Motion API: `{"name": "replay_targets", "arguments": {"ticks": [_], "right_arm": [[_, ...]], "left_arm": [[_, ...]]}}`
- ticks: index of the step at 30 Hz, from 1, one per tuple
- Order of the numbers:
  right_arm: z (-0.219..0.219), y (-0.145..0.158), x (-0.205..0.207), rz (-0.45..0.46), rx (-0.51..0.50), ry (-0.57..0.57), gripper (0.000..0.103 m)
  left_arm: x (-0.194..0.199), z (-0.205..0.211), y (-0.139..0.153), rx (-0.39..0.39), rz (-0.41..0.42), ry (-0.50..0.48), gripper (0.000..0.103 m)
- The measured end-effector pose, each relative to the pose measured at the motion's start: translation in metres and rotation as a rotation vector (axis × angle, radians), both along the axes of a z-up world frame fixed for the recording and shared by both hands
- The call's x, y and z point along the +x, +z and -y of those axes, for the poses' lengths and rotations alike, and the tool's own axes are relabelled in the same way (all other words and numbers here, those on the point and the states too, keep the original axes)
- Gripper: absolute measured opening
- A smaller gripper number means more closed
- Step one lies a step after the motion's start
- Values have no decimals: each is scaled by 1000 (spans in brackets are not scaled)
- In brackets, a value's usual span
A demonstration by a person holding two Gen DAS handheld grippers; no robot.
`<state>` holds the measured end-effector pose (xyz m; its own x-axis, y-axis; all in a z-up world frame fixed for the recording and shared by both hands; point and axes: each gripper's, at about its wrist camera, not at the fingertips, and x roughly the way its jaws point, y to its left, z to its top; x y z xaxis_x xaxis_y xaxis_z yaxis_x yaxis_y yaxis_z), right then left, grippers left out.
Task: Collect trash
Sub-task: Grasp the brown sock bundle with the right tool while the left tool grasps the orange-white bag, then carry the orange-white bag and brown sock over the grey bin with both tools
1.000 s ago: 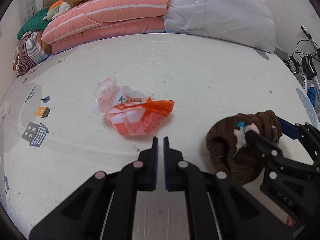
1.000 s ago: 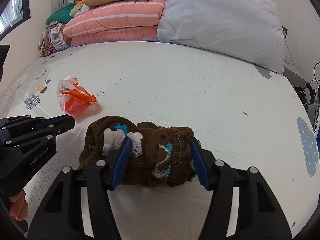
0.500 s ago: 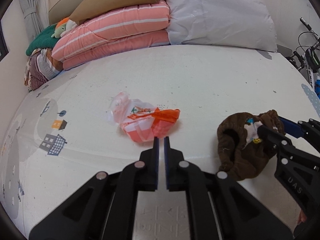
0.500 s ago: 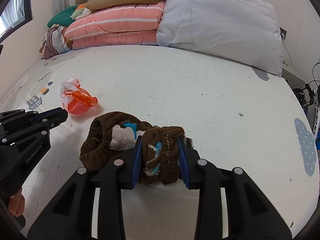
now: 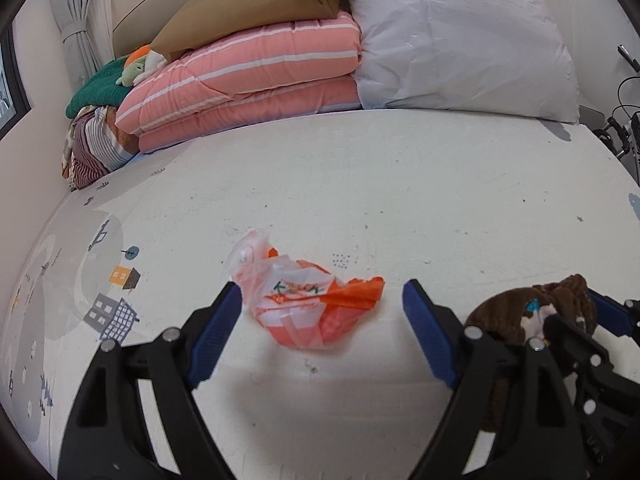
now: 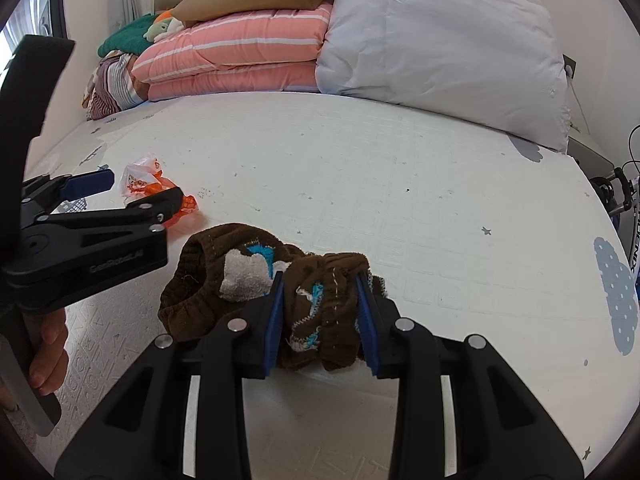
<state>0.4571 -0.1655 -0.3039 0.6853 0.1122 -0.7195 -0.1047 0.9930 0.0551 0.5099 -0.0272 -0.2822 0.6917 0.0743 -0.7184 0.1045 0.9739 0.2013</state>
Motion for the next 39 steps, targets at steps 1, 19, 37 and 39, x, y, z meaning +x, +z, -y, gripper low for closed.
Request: {"name": "replay_targets", "arguments": {"ticks": [1,19,37,39], "right_arm": [[0,0,-1,1,0,1,32],[-3,0,-4,13,-7,7,30],[31,39,-97,-7,31,-23,30],[40,48,-119,-6,36,-32,30]], "left_arm": [[4,0,-2,4,-4,4,82],[6,-2,-11,43,-8,8,33],[-115,21,35,42,-23,-85,31],[-136,27,41,44,-29,-107,31]]}}
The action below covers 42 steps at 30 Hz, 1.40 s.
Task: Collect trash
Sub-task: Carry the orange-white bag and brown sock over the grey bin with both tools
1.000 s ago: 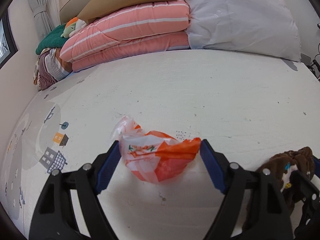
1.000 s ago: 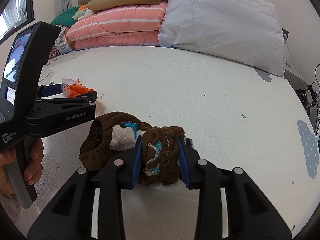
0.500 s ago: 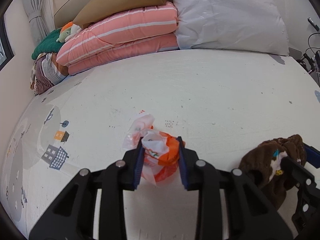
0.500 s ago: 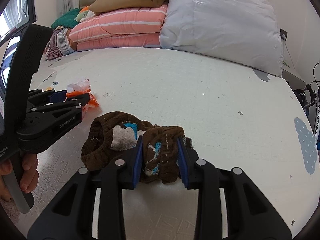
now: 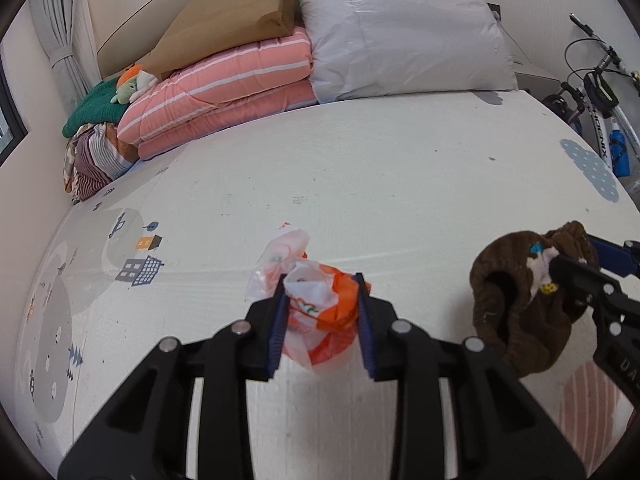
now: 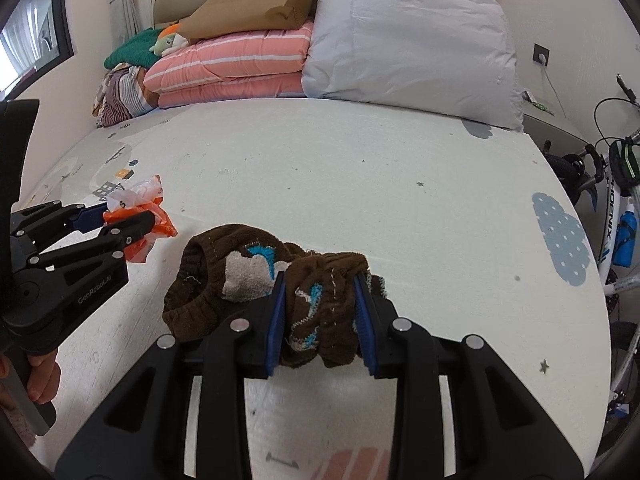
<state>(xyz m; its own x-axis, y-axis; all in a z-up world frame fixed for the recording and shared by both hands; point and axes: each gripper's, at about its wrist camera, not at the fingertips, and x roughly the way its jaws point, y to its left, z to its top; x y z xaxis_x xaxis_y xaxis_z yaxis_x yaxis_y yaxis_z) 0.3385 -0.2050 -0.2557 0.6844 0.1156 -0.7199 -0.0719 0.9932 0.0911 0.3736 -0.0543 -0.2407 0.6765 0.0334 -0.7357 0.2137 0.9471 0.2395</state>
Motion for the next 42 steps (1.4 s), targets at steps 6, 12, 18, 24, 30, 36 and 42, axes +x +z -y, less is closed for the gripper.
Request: {"name": "replay_targets", "arguments": {"ticks": [6,12,18,24,30,36,42], "right_arm": [[26,24,-70,-4,7,-42,30],[57,47,-148,-9,6,-102,30],[100,79,-232,35,-17,-182,30],[157,93,-307,68,-21,-287,30],[216,97,-378,81,-29,-396,30],[275,92,-437,85,-50,-515,30],[326,77,-475,64,-44,-631,30]], "left_arm": [[-69,19,19,-29,-37,-48,31],[-141,51,36,-25,-64,-117,31],[-207,99,62,-42,-48,-207,31],[-266,168,82,-43,-18,-315,31],[-318,235,94,-54,-1,-420,32],[-357,301,91,-60,-16,-526,32],[-374,359,73,-42,-56,-618,32]]}}
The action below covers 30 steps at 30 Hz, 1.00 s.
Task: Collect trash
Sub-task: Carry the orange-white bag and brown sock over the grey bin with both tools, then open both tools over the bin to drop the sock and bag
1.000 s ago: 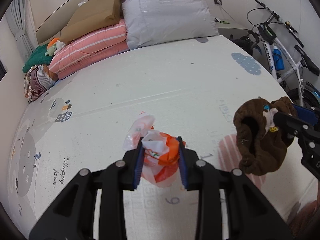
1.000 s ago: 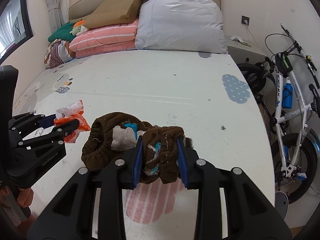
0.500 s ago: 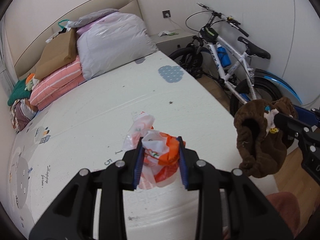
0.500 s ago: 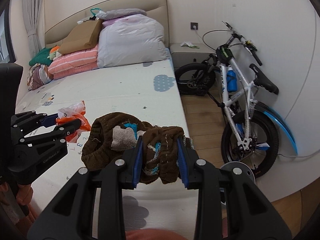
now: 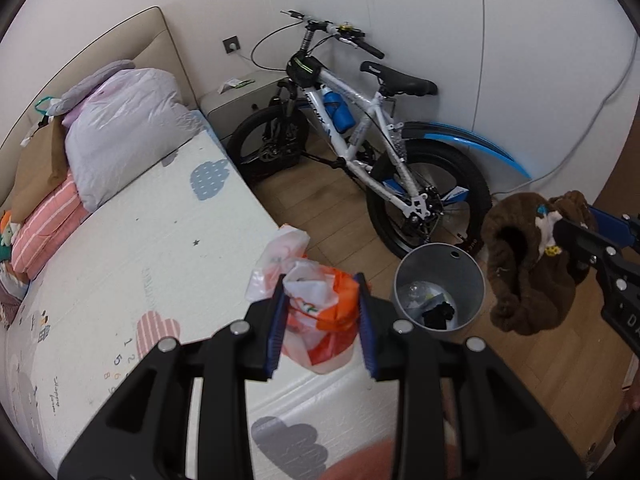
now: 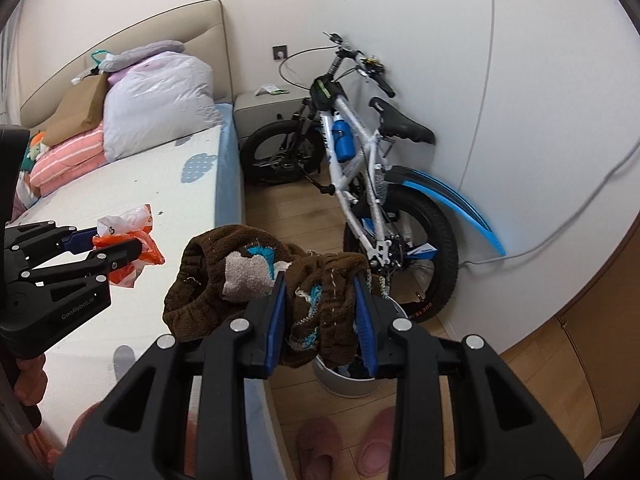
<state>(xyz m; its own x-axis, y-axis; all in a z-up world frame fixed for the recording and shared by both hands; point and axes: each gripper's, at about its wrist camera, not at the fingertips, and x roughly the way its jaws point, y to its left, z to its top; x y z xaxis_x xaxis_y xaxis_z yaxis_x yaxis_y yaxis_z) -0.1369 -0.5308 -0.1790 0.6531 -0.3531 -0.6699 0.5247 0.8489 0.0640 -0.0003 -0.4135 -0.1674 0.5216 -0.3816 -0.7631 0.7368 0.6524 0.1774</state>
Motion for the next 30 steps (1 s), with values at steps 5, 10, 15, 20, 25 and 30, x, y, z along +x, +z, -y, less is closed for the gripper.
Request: {"name": "replay_targets", "arguments": {"ticks": [5,10,15,20,25,30], "right_arm": [[38,-20,-9,-21,15,-74,30],[70,-50,5,-53,38,-113,30],[91,-82,30,-96,58,-126,30],[103,-105,49,-121,71,-130,32],[112,-123,61,-107,90,-143,53],[119,-135,69,-124,108,-141,53]], "left_arm": [[4,42,-19,23,-19,-64,32],[13,79,-42,47,-34,-122,32],[24,102,-72,84,-53,-171,32],[38,120,-97,102,-83,-189,32],[48,131,-118,119,-98,-198,32],[53,135,-130,134,-114,-200,32]]}}
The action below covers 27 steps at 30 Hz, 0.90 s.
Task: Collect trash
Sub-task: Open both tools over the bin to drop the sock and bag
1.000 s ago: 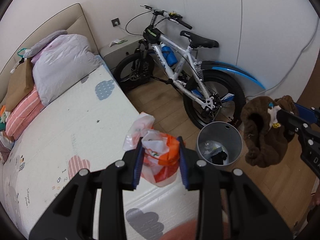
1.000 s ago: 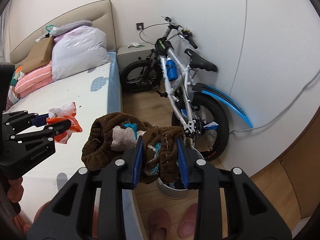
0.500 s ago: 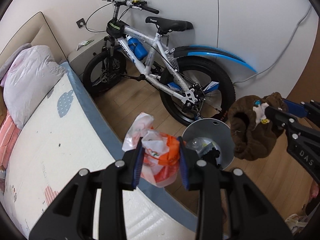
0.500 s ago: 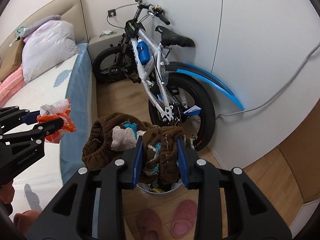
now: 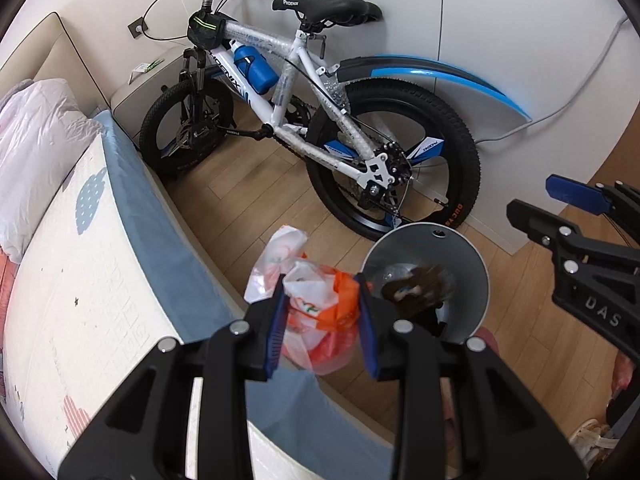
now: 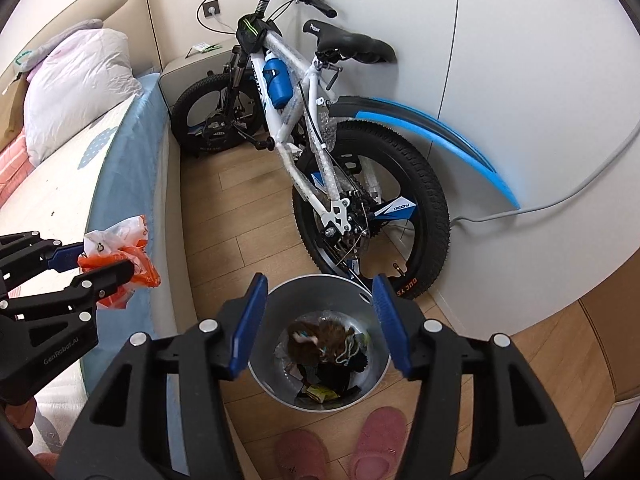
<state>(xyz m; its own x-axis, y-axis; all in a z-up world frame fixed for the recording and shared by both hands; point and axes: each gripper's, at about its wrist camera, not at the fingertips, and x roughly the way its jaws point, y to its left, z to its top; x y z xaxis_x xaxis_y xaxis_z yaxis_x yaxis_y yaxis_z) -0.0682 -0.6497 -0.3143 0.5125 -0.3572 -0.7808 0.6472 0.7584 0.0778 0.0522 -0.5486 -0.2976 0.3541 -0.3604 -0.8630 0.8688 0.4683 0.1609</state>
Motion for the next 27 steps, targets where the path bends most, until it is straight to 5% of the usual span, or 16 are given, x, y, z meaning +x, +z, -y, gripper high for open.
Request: {"name": "replay_targets", "arguments": {"ticks": [16,27], "right_arm": [[12,-7,-56,-64,-76,-111,53],[25,-10,-74,-60,-77,-153,53]], "left_arm": [[-35,45,-6,-20,-50,-107,32],[-53,72,-17,-3,-70,-146,56]]}}
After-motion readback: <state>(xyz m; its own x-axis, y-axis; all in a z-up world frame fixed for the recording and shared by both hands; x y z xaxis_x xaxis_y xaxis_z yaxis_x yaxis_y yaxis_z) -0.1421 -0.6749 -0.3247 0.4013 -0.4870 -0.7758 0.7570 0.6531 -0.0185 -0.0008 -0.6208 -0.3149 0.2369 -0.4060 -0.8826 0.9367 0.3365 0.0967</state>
